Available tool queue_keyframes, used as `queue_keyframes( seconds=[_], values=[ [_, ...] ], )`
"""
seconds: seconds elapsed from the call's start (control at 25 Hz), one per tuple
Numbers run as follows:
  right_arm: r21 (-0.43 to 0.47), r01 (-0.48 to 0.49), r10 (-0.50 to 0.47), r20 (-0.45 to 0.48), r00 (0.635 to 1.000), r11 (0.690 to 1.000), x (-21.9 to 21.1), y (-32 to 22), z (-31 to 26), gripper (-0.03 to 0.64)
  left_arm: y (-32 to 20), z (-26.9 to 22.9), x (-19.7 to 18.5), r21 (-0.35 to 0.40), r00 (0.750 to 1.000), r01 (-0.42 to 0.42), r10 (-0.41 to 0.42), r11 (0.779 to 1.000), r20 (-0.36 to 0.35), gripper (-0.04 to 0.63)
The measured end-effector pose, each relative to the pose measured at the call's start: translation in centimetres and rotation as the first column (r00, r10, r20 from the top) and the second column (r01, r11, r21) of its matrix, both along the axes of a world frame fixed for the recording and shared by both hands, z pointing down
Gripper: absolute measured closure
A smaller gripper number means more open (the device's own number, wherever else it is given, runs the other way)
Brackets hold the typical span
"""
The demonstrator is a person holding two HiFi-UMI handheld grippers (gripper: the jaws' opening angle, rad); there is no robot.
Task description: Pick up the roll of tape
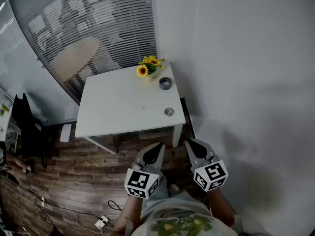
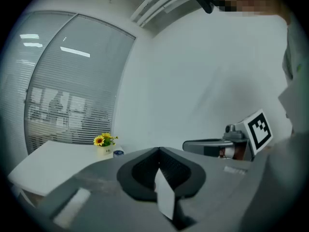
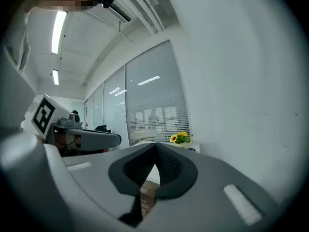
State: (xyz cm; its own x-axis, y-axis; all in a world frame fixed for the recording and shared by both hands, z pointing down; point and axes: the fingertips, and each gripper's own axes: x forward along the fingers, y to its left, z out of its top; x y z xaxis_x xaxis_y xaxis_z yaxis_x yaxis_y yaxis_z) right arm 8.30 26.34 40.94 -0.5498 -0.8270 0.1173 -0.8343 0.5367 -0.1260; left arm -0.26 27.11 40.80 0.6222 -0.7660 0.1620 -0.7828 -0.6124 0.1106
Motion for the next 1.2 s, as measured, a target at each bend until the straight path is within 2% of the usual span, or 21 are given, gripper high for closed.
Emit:
queue_keyframes(
  seconds=[0.6,0.76,0.92,1.08,1.2],
  values=[
    [0.013,0.002,-0.001,-0.058,0.998,1.0,-1.4,-3.8,0.8,0.616,-4.0,1.4,-1.7,-0.038,1.0,0.002,-0.002,0.999,0.008,0.591],
    [-0.004,0.026,-0.026,-0.089,0.996,1.0,-2.3,-5.8,1.6,0.547,-6.2,2.1,-2.5,-0.04,1.0,-0.003,0.004,0.999,0.014,0.591],
    [-0.018,0.057,-0.059,-0.125,0.99,0.998,-3.5,-9.5,2.3,0.508,-9.9,2.4,-3.6,-0.029,1.0,-0.013,0.013,1.0,0.028,0.591],
    [-0.035,0.054,-0.059,-0.159,0.986,0.998,-5.0,-14.3,2.2,0.445,-14.5,1.9,-5.5,-0.033,0.999,-0.022,0.023,0.999,0.028,0.591],
    [-0.036,0.035,-0.041,-0.184,0.982,0.999,-5.7,-17.4,1.8,0.429,-17.5,1.8,-6.8,-0.037,0.999,-0.03,0.031,0.999,0.022,0.591]
  ],
)
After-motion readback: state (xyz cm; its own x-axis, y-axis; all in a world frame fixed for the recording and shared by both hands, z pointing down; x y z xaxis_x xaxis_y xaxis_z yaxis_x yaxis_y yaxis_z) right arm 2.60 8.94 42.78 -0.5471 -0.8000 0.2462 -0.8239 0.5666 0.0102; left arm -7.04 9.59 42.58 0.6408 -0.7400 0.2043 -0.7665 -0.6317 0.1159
